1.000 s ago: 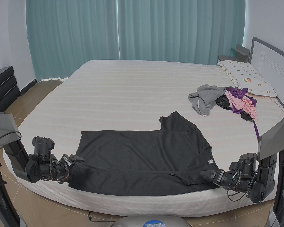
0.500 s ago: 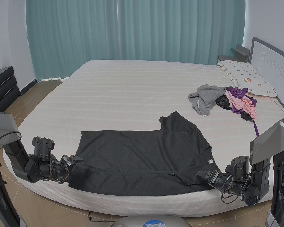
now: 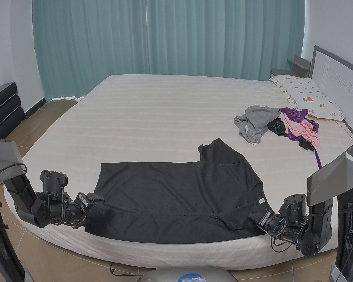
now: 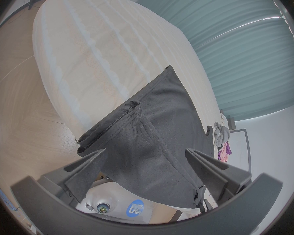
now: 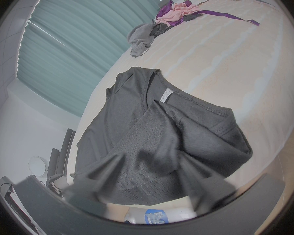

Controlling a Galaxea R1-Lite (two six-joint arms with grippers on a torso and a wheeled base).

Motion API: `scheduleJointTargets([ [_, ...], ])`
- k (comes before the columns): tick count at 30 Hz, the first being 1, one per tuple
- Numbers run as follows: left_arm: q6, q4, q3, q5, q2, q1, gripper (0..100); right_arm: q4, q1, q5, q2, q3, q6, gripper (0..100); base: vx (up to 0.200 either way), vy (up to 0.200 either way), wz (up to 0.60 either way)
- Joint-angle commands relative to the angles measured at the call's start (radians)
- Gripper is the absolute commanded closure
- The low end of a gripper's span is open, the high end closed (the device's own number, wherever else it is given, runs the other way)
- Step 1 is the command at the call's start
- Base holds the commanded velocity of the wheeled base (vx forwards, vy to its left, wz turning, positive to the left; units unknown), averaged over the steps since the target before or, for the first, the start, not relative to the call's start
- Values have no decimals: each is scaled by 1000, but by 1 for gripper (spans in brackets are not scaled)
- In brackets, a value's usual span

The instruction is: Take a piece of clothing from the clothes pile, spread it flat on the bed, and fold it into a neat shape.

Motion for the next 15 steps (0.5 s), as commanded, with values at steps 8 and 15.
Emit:
scheduleJointTargets([
  [8, 0, 0, 0, -1, 1, 0, 0, -14, 5, 0, -80, 37, 58, 100, 0, 0, 0],
  [15, 0, -1, 3, 1, 1, -1, 0, -14, 5, 3, -95, 48, 63, 100, 0, 0, 0],
])
